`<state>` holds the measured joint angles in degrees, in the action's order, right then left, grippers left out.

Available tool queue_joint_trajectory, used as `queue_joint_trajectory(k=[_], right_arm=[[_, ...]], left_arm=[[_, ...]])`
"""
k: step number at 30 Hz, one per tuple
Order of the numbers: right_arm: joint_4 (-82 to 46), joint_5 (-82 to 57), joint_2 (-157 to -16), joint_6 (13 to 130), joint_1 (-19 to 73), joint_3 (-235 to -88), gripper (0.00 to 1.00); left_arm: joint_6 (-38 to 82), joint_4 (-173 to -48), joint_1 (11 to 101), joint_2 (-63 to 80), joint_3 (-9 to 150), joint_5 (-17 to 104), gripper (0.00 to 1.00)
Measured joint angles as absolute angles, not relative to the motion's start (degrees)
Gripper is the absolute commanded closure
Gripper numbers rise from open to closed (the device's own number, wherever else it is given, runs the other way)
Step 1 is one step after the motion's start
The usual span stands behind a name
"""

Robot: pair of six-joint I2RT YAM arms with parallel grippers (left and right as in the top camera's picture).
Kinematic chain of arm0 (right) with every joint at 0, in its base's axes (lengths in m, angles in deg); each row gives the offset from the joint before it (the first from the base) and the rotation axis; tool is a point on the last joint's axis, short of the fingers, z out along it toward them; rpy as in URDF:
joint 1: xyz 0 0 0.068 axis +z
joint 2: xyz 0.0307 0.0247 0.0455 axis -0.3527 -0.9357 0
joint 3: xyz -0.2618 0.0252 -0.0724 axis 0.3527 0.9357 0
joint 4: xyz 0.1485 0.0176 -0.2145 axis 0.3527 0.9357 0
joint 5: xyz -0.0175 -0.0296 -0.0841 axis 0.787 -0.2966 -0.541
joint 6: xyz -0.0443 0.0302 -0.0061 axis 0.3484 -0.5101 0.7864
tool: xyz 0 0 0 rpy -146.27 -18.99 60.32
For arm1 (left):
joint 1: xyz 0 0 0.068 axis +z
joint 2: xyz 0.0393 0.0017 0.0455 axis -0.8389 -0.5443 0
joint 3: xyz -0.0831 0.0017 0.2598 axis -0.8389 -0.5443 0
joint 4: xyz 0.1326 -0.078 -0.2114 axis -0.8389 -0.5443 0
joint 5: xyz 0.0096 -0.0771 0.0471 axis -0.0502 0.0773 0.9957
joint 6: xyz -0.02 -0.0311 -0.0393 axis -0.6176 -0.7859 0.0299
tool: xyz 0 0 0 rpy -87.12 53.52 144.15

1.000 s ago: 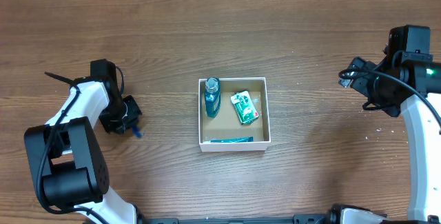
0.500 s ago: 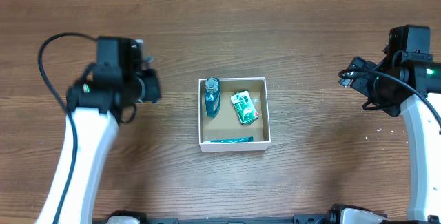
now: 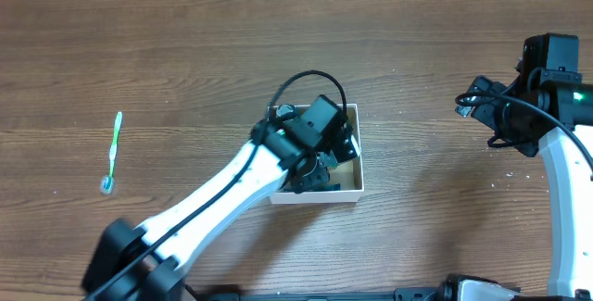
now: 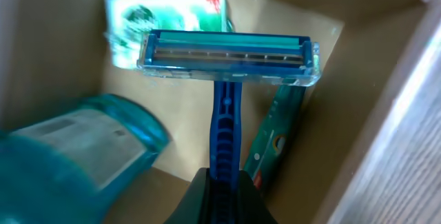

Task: Pack container
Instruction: 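Place the blue razor into the box with the left gripper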

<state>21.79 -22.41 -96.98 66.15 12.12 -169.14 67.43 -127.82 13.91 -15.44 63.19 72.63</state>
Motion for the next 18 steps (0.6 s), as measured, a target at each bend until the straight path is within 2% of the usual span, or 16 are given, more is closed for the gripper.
queue_joint_trajectory(k=[2, 3, 5, 9, 13, 16, 17, 18], right_arm=[[21.8, -22.4, -97.0, 66.1, 12.1, -169.1, 0.0], [21.8, -22.4, -97.0, 66.1, 12.1, -169.1, 0.0], [21.8, -22.4, -97.0, 66.1, 12.1, -169.1, 0.0], [21.9, -22.4, -97.0, 66.1, 12.1, -169.1, 0.0], [21.8, -22.4, -97.0, 66.1, 12.1, -169.1, 0.0], [21.8, -22.4, -97.0, 66.1, 12.1, -169.1, 0.0], [21.7, -22.4, -97.0, 66.1, 12.1, -169.1, 0.0], [21.8, -22.4, -97.0, 66.1, 12.1, -169.1, 0.0]], left_arm=[[67.6, -127.8, 13.9, -20.8, 63.2, 72.7, 0.92], [67.6, -127.9, 13.9, -22.5, 63.2, 72.8, 0.76], [67.7, -128.1, 13.9, -24.3, 63.2, 72.8, 0.6], [68.6, -128.7, 14.0, -24.4, 63.3, 76.0, 0.55], [65.7, -135.8, 14.0, -23.5, 67.0, 80.4, 0.51], [62.5, -137.2, 14.0, -17.8, 71.0, 81.2, 0.48], [61.1, -138.1, 14.0, -13.8, 71.9, 81.3, 0.43], [59.4, -138.9, 14.0, -9.9, 72.6, 81.5, 0.0]])
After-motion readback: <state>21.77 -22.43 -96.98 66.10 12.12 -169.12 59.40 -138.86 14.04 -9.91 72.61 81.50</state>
